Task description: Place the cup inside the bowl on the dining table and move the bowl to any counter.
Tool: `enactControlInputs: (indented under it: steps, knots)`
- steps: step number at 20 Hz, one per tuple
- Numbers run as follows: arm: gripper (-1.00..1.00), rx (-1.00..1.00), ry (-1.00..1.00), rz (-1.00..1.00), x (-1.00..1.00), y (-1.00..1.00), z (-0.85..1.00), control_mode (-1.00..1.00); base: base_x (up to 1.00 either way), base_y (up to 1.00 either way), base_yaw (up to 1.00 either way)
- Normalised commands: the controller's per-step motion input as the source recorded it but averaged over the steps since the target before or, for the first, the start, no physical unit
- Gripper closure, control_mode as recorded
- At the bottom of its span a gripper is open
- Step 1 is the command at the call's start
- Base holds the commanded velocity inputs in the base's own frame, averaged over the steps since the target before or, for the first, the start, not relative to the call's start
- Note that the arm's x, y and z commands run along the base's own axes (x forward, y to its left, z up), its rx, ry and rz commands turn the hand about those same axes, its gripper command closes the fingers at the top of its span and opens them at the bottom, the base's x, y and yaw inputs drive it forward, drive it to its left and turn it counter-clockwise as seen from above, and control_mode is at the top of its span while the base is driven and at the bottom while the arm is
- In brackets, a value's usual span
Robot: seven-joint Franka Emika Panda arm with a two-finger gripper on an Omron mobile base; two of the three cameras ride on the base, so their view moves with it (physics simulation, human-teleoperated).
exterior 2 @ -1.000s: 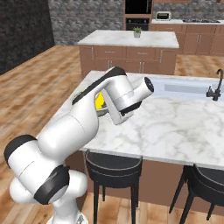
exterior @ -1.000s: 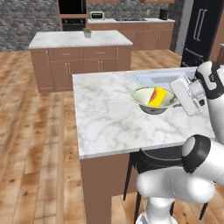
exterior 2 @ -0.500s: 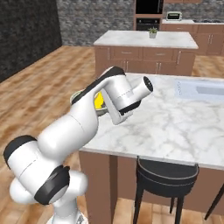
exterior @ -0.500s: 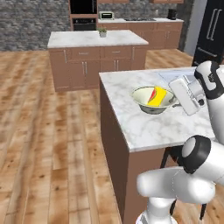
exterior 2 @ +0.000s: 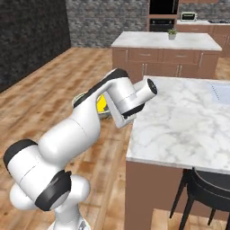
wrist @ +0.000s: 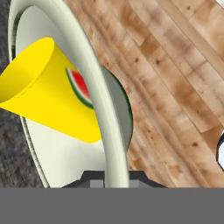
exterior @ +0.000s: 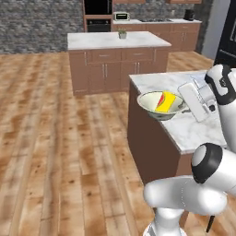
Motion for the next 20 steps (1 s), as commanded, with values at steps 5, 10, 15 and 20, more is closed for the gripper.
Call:
enactControlInputs:
  steps: [5, 10, 15, 20]
  knots:
    - [1.00, 0.00, 0.00, 0.00, 0.00, 0.00, 0.00, 1.00, 0.30, 1.00, -0.03]
    - [1.00, 0.00, 0.00, 0.00, 0.00, 0.00, 0.00, 1.00, 0.69, 1.00, -0.07]
    - [1.00, 0.00, 0.00, 0.00, 0.00, 0.00, 0.00, 1.00, 0.94, 0.93, -0.10]
    - [1.00, 0.00, 0.00, 0.00, 0.00, 0.00, 0.00, 1.00, 0.98, 0.82, -0.12]
